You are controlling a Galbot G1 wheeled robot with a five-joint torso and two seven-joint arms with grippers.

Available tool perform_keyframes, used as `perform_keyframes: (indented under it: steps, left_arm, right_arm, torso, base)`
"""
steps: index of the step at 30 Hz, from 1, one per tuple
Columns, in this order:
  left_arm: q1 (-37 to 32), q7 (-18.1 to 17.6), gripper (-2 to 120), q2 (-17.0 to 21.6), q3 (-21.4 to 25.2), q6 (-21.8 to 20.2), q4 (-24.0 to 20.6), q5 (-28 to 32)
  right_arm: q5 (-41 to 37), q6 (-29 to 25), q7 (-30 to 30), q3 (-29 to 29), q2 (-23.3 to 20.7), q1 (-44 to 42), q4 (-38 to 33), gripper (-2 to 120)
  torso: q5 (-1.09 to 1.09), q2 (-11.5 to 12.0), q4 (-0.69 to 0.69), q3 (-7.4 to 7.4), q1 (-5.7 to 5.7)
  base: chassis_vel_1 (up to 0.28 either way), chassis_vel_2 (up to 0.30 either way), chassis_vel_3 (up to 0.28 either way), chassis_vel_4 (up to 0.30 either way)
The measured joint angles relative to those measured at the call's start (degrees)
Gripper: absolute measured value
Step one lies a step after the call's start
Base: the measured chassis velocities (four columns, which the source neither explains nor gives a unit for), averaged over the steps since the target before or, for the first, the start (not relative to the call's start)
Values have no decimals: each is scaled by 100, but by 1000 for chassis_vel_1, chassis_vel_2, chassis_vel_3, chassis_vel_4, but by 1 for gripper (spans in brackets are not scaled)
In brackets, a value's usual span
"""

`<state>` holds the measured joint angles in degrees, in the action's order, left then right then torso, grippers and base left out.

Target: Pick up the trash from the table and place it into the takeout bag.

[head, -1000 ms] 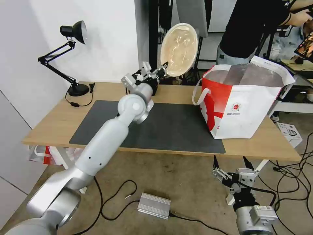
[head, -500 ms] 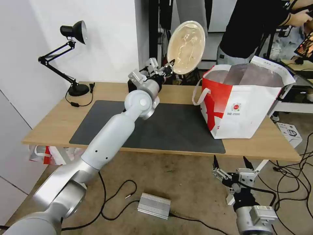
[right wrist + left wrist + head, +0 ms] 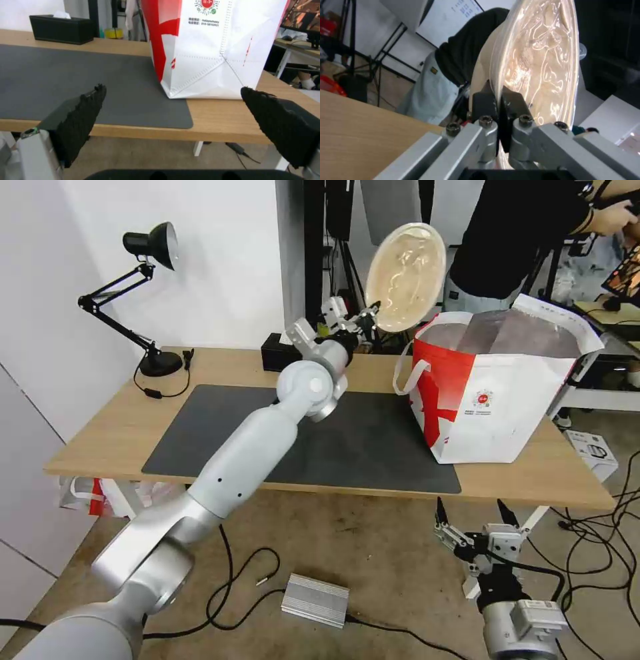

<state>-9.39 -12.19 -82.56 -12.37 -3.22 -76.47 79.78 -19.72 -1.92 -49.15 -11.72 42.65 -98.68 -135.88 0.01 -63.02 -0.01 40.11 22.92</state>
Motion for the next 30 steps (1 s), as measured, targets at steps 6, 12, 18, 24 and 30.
perform_keyframes:
  steps: [6, 12, 18, 24, 30]
  left_arm:
    - [123, 56, 0, -129, -138, 5, 160, 26]
    - [176, 77, 0, -288, -220, 5, 284, 29]
    - [204, 98, 0, -383, -343, 6, 460, 8]
    - [269, 115, 0, -482, -373, 8, 617, -4]
    - [397, 154, 0, -588, -441, 8, 853, -16]
  right_arm:
    - [0, 0, 0, 0, 0, 0, 0, 100]
    - [0, 0, 0, 0, 0, 0, 0, 100]
    - [0, 0, 0, 0, 0, 0, 0, 100]
    - [0, 0, 0, 0, 0, 0, 0, 100]
    - [0, 0, 0, 0, 0, 0, 0, 100]
  torso:
    - [0, 0, 0, 0, 0]
    - [-1, 0, 0, 0, 0]
    - [0, 0, 1, 0, 0]
    - [0, 0, 1, 0, 0]
    - [0, 0, 1, 0, 0]
  base:
    - [0, 0, 0, 0]
    - [0, 0, 0, 0]
    - [0, 0, 0, 0]
    - [0, 0, 0, 0]
    - [0, 0, 0, 0]
